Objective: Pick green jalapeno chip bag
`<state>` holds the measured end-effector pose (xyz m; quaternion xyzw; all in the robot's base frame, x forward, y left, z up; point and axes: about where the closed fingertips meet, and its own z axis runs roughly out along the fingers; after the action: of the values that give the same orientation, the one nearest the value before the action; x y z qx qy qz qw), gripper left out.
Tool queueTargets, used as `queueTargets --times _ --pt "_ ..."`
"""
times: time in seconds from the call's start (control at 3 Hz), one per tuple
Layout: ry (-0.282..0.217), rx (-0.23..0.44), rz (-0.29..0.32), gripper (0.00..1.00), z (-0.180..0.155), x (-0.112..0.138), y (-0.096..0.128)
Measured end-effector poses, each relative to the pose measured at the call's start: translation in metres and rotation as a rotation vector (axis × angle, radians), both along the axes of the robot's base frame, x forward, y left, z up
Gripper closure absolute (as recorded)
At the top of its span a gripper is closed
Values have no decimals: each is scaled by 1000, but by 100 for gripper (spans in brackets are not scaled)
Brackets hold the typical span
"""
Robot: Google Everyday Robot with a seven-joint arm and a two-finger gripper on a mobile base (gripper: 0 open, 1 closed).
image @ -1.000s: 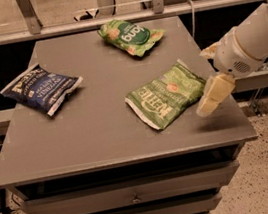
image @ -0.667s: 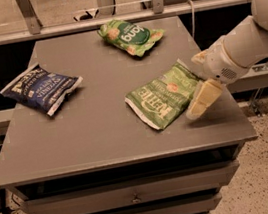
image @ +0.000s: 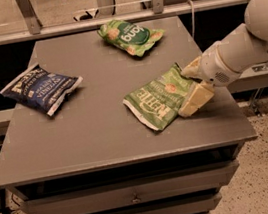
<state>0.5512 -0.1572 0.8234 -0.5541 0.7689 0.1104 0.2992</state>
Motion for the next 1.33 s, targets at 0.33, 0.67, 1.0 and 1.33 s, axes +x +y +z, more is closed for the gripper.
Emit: queueTargets --times 0.33,0.67,1.0,1.33 --pt "0 1 0 64 2 1 0" --pt "0 1 0 88 6 1 0" --pt "0 1 0 100 8 1 0" --pt "-1 1 0 100 9 1 0"
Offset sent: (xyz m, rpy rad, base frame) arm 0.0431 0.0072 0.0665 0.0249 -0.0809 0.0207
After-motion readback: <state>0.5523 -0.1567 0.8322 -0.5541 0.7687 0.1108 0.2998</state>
